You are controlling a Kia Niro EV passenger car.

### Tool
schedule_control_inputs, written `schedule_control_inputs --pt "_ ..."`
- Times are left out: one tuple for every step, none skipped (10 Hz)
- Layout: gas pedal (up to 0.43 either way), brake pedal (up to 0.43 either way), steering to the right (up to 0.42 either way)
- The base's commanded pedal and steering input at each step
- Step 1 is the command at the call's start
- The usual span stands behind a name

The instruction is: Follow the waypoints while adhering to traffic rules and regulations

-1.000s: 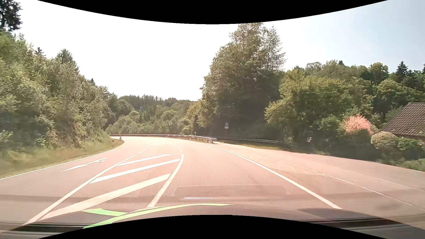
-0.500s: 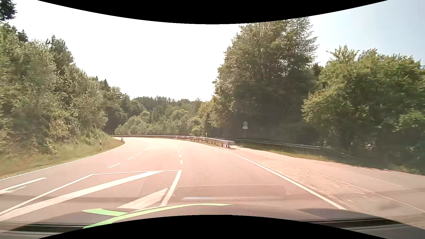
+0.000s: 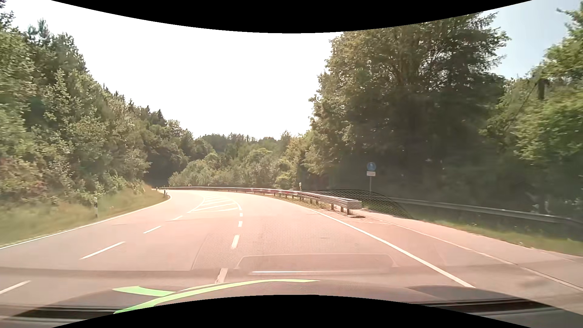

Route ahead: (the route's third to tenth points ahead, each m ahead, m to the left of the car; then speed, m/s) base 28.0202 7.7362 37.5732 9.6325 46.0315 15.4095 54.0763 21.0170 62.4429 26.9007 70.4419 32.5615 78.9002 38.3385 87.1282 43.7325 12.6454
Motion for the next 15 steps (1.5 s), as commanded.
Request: schedule_control_inputs --pt "0.028 0.0 -0.049" --pt "0.028 0.0 -0.051" --pt "0.028 0.0 -0.052" --pt "0.028 0.0 -0.053" --pt "0.028 0.0 -0.054" --pt "0.028 0.0 -0.055" --pt "0.028 0.0 -0.057" --pt "0.028 0.0 -0.059" --pt "0.039 0.0 -0.059" --pt "0.039 0.0 -0.059" --pt "0.039 0.0 -0.06" --pt "0.039 0.0 -0.06" --pt "0.039 0.0 -0.061" --pt "0.039 0.0 -0.062" --pt "0.039 0.0 -0.063"
